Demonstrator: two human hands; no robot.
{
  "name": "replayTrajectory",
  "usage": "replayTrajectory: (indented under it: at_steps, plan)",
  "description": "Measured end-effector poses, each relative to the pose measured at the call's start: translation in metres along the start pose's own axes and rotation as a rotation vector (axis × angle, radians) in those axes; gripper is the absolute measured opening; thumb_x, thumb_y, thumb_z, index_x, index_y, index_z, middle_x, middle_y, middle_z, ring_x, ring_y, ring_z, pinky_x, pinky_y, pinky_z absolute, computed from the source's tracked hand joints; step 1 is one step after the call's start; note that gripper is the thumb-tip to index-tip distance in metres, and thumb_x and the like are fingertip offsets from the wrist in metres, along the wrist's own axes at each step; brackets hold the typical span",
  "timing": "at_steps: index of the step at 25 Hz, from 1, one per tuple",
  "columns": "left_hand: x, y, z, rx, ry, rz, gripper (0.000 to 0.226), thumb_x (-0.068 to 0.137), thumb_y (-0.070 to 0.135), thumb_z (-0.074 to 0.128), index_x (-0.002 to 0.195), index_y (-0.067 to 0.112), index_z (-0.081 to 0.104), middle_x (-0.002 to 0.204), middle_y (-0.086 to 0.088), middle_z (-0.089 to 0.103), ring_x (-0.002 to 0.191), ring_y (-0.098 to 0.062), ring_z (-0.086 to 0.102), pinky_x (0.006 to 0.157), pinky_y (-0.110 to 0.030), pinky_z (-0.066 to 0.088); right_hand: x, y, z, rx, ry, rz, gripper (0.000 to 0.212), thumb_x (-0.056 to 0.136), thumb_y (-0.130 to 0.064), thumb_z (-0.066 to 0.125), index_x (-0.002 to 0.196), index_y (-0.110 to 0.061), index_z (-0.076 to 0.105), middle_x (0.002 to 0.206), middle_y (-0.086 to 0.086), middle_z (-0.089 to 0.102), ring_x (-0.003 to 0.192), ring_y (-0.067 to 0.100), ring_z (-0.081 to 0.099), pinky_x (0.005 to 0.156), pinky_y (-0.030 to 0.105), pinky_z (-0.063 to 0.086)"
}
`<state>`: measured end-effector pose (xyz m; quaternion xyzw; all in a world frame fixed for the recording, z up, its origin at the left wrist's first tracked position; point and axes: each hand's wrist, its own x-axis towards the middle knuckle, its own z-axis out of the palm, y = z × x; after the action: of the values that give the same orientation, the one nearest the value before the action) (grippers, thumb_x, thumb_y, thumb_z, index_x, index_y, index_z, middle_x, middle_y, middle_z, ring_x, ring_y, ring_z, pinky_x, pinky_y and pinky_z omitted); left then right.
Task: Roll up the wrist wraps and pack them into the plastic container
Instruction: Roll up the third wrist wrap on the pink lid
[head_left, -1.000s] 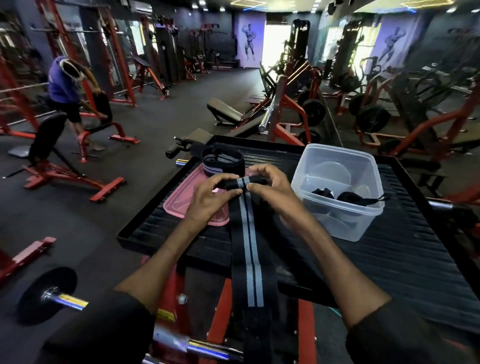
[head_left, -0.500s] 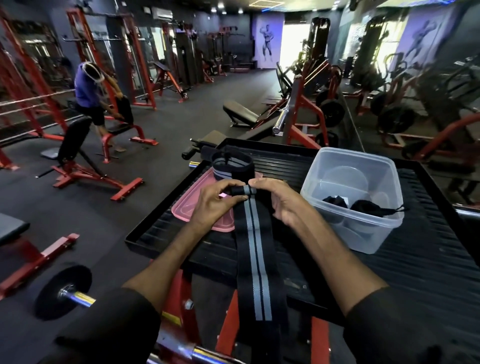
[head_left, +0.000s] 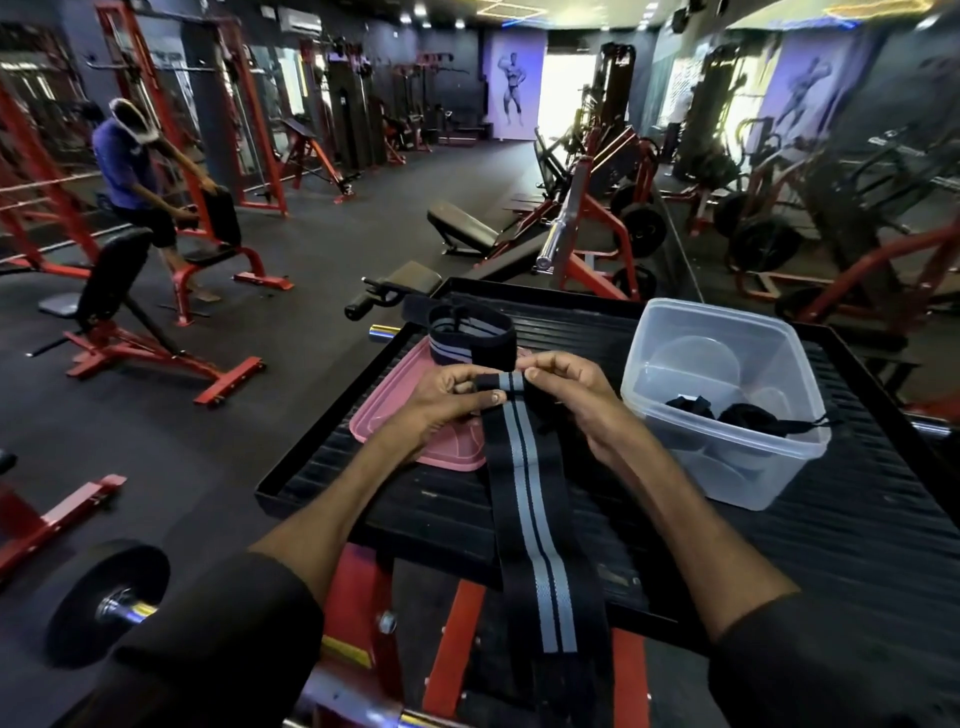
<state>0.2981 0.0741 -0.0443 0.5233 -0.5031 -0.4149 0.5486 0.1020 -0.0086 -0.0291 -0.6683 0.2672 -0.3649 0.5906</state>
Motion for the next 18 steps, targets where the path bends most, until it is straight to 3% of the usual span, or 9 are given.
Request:
replayTrajectory:
  at_steps: [4,8,10,14,16,18]
  plan:
    - [-0.001,-0.004,-0.001,-0.01,-0.036,-0.039,0.036,0.086,0.002,0.073,0.122,0.001,0.066,0.093,-0.002,0.073,0.072,-0.004,0.065,0.061,-0.014,0.053,0.0,0.005,-0.006,-0.213,-0.045,-0.09,0.023,0.094,-0.011,0.07,0.117,-0.009,0.072,0.12,0.011,0.072,0.118,0.026,0.066,0.106,0.04,0.05]
    - [-0.004,-0.001,0.002,0.029,-0.017,0.006,0.034,0.085,-0.003,0.073,0.118,0.0,0.066,0.102,-0.008,0.072,0.085,-0.009,0.069,0.071,-0.016,0.056,-0.001,0.007,-0.005,-0.362,-0.03,-0.233,0.029,0.088,-0.012,0.075,0.116,-0.008,0.073,0.114,0.008,0.075,0.111,0.025,0.069,0.101,0.048,0.053]
    - [-0.005,-0.002,0.004,0.098,0.023,0.083,0.034,0.083,-0.002,0.075,0.116,0.0,0.067,0.105,-0.011,0.073,0.093,-0.015,0.072,0.083,-0.025,0.058,-0.001,0.008,-0.003,-0.388,-0.013,-0.273,0.03,0.085,-0.01,0.075,0.115,-0.006,0.074,0.112,0.01,0.075,0.109,0.024,0.07,0.098,0.047,0.055]
    - [-0.008,-0.004,0.007,0.262,0.099,0.241,0.034,0.08,0.005,0.081,0.112,0.003,0.07,0.108,-0.013,0.074,0.101,-0.026,0.072,0.093,-0.039,0.058,-0.005,-0.003,-0.004,-0.09,-0.048,-0.076,0.024,0.084,0.011,0.069,0.105,-0.001,0.073,0.119,0.023,0.071,0.112,0.021,0.067,0.101,0.034,0.051]
    - [-0.011,-0.003,0.01,0.306,0.117,0.287,0.034,0.08,0.005,0.081,0.112,0.003,0.07,0.106,-0.01,0.075,0.099,-0.022,0.073,0.092,-0.038,0.059,-0.003,-0.009,-0.003,0.154,-0.078,0.1,0.028,0.084,0.007,0.069,0.111,-0.001,0.071,0.126,0.023,0.069,0.117,0.024,0.065,0.107,0.039,0.047]
    - [-0.012,-0.001,0.012,0.329,0.123,0.337,0.034,0.08,0.005,0.081,0.112,0.005,0.07,0.106,-0.009,0.075,0.099,-0.02,0.073,0.092,-0.035,0.059,0.001,-0.013,0.002,0.318,0.001,0.202,0.043,0.079,-0.006,0.074,0.12,0.003,0.067,0.129,0.019,0.068,0.115,0.026,0.066,0.109,0.043,0.047]
